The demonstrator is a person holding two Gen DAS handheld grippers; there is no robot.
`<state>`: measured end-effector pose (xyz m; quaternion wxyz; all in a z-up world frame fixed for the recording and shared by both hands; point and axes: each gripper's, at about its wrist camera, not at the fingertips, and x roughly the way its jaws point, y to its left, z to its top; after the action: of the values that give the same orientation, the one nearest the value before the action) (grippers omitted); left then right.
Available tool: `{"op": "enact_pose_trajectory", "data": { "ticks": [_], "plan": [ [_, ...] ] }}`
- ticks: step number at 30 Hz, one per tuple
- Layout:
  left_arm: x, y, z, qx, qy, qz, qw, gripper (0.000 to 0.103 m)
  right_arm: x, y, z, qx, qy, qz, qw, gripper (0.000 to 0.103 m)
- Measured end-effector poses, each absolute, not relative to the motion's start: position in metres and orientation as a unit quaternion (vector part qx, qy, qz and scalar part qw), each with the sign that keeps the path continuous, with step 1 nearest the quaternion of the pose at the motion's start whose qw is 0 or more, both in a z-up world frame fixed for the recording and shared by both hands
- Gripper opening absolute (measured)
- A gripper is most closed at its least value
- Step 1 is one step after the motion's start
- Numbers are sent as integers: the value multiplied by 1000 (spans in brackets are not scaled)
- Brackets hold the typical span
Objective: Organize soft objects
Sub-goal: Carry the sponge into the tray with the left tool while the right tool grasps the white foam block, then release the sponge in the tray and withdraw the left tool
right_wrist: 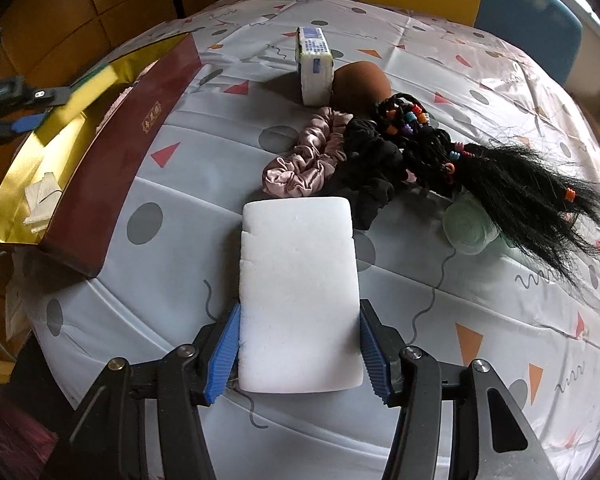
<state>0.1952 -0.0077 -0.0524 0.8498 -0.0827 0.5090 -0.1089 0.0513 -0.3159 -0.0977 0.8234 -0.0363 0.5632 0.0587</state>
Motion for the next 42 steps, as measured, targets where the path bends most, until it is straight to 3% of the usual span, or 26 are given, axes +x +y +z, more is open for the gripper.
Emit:
{"op": "enact_pose_trajectory", "data": {
  "ticks": [5, 8, 31, 42],
  "plan": [
    [214, -12, -69, -72, 527, -98, 841, 74, 51, -316, -98, -38, 563, 59, 824, 57],
    [215, -9, -71, -76, 523, -100, 843, 86, 51, -316, -98, -40, 562, 59, 824, 57],
    [84, 9, -25, -35, 451, -51, 890, 86, 49, -312, -99, -58, 555, 58, 828, 57],
    [65, 18, -18, -28, 434, -39, 900, 86, 48, -313, -99, -53, 554, 56, 829, 57]
  ]
}}
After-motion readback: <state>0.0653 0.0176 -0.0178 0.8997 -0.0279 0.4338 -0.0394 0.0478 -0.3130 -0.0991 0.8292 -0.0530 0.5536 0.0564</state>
